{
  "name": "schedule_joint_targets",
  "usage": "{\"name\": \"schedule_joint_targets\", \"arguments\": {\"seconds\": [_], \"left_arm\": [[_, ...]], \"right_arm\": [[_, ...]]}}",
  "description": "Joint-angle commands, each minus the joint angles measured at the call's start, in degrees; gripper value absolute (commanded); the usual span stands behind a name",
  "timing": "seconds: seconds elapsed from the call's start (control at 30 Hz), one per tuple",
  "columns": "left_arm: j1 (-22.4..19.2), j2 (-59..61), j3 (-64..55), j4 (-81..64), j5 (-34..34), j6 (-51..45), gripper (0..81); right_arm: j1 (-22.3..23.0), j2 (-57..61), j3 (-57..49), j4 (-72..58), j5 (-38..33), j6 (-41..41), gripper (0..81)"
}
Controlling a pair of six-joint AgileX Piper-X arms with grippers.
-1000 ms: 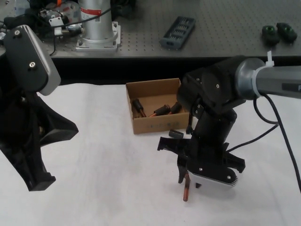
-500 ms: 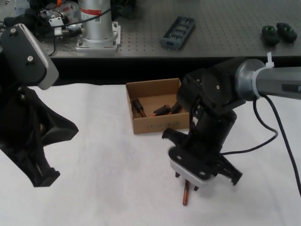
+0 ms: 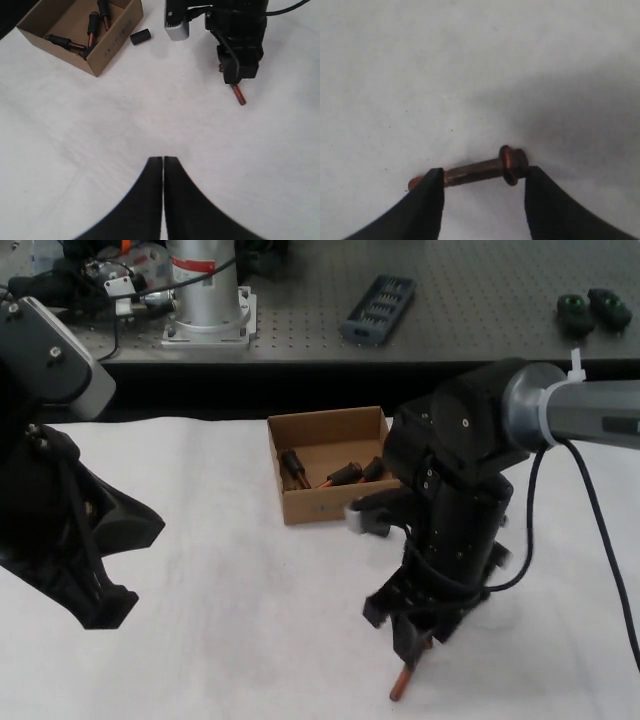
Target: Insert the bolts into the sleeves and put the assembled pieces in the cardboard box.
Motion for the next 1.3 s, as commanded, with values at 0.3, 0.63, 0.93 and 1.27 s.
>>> {"name": "schedule_joint_targets", "arguments": {"seconds": [0.3, 0.63, 0.93, 1.27], "left_arm": [[0.10, -0.71, -0.14, -0.20, 0.19, -0.34, 0.6], [0.10, -0.71, -0.14, -0.20, 0.19, -0.34, 0.6], [0.10, -0.71, -0.14, -0.17, 0.19, -0.21, 0.6], [0.10, -0.71, -0.14, -0.17, 0.19, -0.07, 0.6]], "right_arm": [[-0.01, -1.04, -0.22, -4.85, -1.03, 18.57, 37.6], [0.49, -1.04, -0.22, 0.93, -2.03, 26.04, 37.6], [1.33, -1.04, -0.12, -3.83, -2.03, 35.28, 37.6], [3.98, -1.04, -0.12, -6.16, 3.56, 39.84, 37.6]]}}
